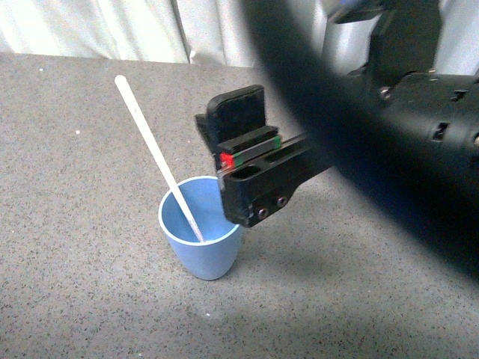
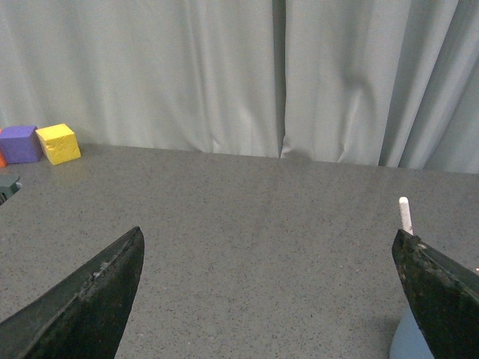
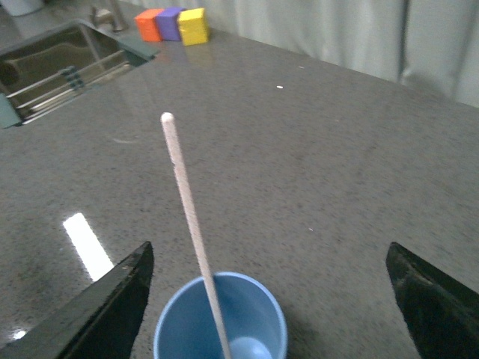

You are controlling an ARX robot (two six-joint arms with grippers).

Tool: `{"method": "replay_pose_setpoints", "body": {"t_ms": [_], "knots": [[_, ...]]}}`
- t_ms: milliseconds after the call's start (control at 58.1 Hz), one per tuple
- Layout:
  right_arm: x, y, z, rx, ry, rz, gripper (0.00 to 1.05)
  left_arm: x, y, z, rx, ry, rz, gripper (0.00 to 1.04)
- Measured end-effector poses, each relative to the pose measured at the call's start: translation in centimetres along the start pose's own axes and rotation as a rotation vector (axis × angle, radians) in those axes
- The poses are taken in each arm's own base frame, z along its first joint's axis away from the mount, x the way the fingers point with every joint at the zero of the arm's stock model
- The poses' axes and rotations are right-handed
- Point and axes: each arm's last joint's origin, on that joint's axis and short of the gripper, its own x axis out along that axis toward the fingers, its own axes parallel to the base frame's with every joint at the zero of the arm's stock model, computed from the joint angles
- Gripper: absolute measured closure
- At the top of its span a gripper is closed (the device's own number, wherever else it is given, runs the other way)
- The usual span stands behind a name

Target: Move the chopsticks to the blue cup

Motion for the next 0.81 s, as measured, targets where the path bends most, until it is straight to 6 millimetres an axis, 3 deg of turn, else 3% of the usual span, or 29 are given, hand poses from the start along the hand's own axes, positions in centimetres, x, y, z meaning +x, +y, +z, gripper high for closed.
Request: {"method": "replay_pose_setpoints", "body": {"t_ms": [155,275,430,654,808], "knots": [[-2.7,-1.7,0.1,0.026,0.03,-0.223,0.09,0.0,0.0,0.0,0.0,0.0,0.0,0.07],[-6.2,-4.2,-0.6,0.079,0.132,-0.503,0.09,0.0,0.0,0.0,0.0,0.0,0.0,0.07],[-9.9,-5.7,-0.7,0.104,0.145,-0.687,0.09,0.0,0.0,0.0,0.0,0.0,0.0,0.07],[-13.7,-4.8,0.4,0.069,0.052,-0.772,0.09,0.0,0.0,0.0,0.0,0.0,0.0,0.07],[-15.6,-3.6,0.0,0.023,-0.018,-0.858,0.09,0.0,0.0,0.0,0.0,0.0,0.0,0.07]]}}
